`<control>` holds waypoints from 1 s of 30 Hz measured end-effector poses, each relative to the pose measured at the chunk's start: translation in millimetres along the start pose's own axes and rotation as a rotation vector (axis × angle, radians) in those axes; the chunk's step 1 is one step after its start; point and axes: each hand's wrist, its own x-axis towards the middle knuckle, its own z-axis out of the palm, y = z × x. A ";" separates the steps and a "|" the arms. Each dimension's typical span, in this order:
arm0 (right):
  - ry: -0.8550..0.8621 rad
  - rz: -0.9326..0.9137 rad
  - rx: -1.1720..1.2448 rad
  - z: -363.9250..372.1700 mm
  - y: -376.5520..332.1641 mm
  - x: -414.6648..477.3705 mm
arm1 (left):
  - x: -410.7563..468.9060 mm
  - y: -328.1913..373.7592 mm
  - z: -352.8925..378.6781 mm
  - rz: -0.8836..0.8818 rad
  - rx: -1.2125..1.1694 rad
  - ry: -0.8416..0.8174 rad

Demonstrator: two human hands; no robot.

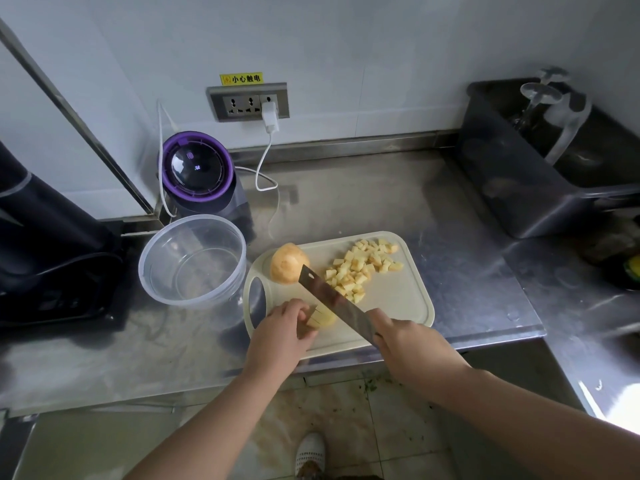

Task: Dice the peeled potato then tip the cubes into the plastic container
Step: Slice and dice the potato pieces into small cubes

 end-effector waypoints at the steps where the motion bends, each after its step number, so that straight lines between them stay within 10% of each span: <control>1: 0.004 0.012 0.007 -3.3 1.8 -0.4 | 2.2 1.4 0.4 -0.014 -0.007 -0.005; 30: 0.055 0.111 0.106 -2.7 22.4 -7.4 | 1.4 10.4 -5.7 -0.088 0.211 -0.146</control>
